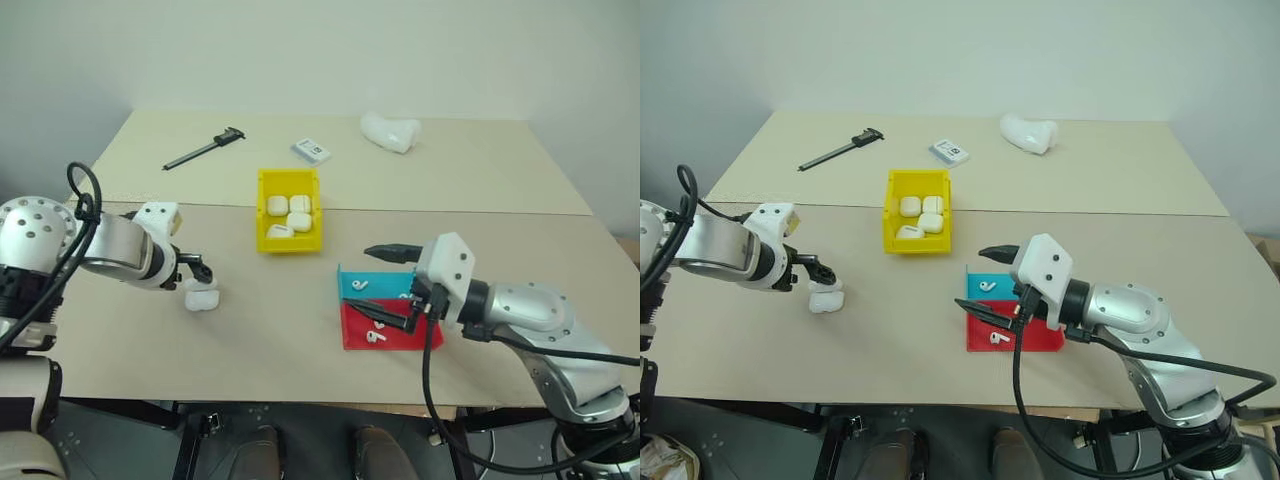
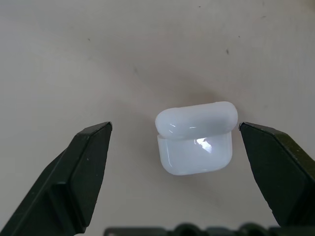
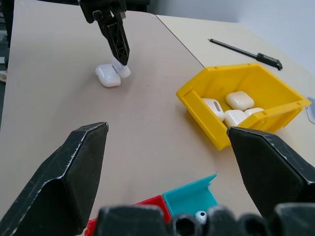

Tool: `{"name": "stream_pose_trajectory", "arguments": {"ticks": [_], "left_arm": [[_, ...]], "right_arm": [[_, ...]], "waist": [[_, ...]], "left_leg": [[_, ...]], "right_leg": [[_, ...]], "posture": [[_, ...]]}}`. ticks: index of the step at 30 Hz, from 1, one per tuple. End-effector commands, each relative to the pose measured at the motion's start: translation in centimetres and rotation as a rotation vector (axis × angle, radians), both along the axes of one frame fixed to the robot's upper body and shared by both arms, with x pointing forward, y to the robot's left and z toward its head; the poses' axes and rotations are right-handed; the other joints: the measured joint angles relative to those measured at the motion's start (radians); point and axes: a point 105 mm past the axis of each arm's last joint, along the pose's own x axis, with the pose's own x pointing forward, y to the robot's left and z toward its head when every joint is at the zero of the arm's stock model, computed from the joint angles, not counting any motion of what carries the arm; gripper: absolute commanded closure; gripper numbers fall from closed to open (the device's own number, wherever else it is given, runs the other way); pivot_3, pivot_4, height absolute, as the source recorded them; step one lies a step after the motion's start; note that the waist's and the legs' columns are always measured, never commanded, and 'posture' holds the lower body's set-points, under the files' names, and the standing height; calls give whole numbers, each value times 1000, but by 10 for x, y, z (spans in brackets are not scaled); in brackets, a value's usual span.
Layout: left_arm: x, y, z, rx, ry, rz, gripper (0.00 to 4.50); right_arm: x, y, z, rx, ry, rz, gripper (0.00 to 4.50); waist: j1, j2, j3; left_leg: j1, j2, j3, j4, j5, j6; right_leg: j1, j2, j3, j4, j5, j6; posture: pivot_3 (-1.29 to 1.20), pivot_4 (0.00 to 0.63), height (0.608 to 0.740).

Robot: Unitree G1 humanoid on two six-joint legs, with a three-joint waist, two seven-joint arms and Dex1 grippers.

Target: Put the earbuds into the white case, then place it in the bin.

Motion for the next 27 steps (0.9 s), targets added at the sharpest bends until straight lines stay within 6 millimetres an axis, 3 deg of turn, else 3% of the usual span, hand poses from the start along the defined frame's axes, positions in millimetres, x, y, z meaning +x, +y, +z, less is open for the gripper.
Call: {"name": "stream_pose_trajectory", "arguments": {"ticks": [1, 16, 22, 27], "left_arm": [[-2, -2, 7, -5, 7, -46, 0], [-4, -11, -11, -46, 65, -66, 0], [6, -28, -20, -64, 32, -23, 0], [6, -27, -24, -43, -3, 38, 0]], "right_arm": [[-7, 4, 11, 19, -67, 18, 25], [-9, 5, 9, 23, -61, 12, 25], [-9, 6, 9, 25, -54, 5, 25], [-10, 5, 8, 25, -52, -1, 25]], "waist": [[0, 0, 0], [0, 0, 0], [2, 0, 0], [-4, 0, 0]], "left_leg": [[0, 0, 0, 0, 0, 0], [0, 0, -1, 0, 0, 0], [0, 0, -2, 0, 0, 0], [0, 0, -2, 0, 0, -1]], "right_leg": [[0, 0, 0, 0, 0, 0], [0, 0, 0, 0, 0, 0], [0, 0, 0, 0, 0, 0], [0, 0, 0, 0, 0, 0]], "posture": [[0, 150, 740], [0, 150, 740], [0, 150, 740], [0, 150, 740]]}}
